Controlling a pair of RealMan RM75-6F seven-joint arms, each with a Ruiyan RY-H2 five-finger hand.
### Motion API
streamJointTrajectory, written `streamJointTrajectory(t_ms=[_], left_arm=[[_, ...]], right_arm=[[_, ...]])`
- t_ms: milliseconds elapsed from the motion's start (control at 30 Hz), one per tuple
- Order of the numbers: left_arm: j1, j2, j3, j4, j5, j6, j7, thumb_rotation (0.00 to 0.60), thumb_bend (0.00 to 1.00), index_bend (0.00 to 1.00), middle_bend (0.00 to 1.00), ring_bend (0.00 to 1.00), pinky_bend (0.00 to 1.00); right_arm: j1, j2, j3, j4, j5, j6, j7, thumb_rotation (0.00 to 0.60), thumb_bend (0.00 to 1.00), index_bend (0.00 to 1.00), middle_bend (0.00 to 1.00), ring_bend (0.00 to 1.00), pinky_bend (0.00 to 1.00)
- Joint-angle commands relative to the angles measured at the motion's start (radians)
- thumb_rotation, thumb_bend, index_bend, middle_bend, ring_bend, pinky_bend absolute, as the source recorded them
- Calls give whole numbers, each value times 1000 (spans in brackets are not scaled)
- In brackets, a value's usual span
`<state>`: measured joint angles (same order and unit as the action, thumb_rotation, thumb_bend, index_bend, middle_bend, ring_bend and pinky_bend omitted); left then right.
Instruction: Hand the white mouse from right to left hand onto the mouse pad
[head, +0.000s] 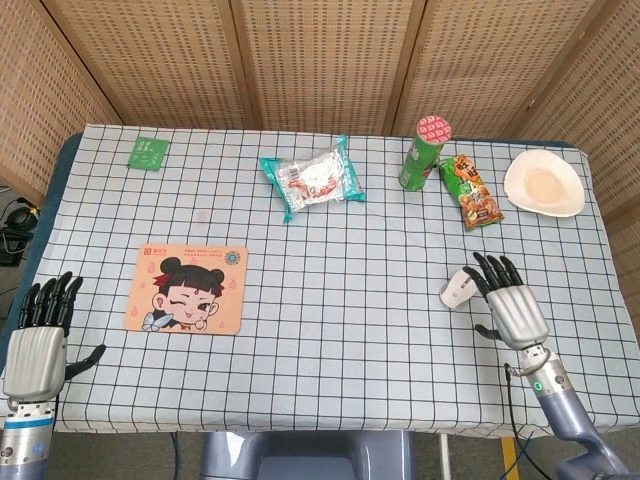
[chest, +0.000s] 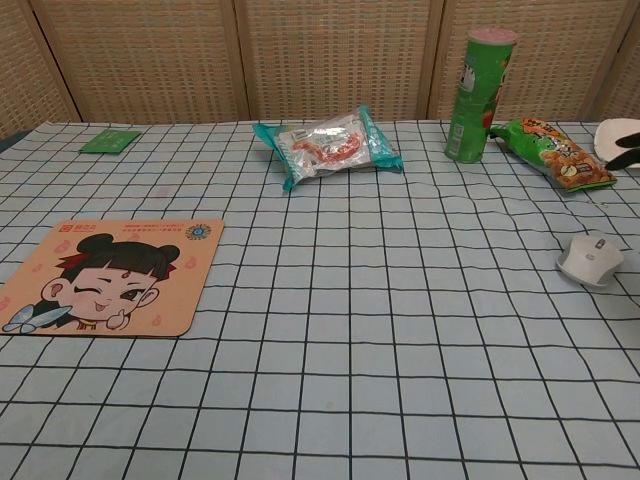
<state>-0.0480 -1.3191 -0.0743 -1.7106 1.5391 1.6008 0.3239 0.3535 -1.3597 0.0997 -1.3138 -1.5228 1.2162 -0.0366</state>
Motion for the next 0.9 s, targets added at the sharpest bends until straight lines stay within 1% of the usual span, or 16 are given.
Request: streamJointTrajectory(t_ms=[33, 167, 333, 433, 600, 900], left_arm=[[-2, -1, -2, 4, -6, -5, -2, 600, 41, 0, 0, 0, 0], [-6, -2, -6, 11, -18, -12, -6, 600, 41, 0, 0, 0, 0], [-9, -5, -11, 17, -27, -16, -7, 600, 41, 0, 0, 0, 0], [-11, -8, -14, 22, -34, -18, -1, 600, 40, 0, 0, 0, 0], [-13, -14, -16, 26, -38, -15, 7, 600, 41, 0, 0, 0, 0], [-15, -17, -17, 29, -42, -15, 12, 600, 40, 0, 0, 0, 0]], right_arm=[[36, -32, 4, 42, 6, -48, 1, 600, 218, 184, 8, 0, 37], [73, -51, 1, 90, 16, -104, -7, 600, 241, 193, 13, 0, 38], [94, -63, -3, 136, 26, -140, 1, 600, 244, 196, 14, 0, 37], [107, -83, -1, 195, 46, -169, 24, 600, 234, 197, 14, 0, 38], [122, -119, -3, 278, 48, -175, 66, 600, 227, 197, 15, 0, 38], [142, -166, -11, 358, 44, -184, 109, 600, 226, 198, 15, 0, 39]])
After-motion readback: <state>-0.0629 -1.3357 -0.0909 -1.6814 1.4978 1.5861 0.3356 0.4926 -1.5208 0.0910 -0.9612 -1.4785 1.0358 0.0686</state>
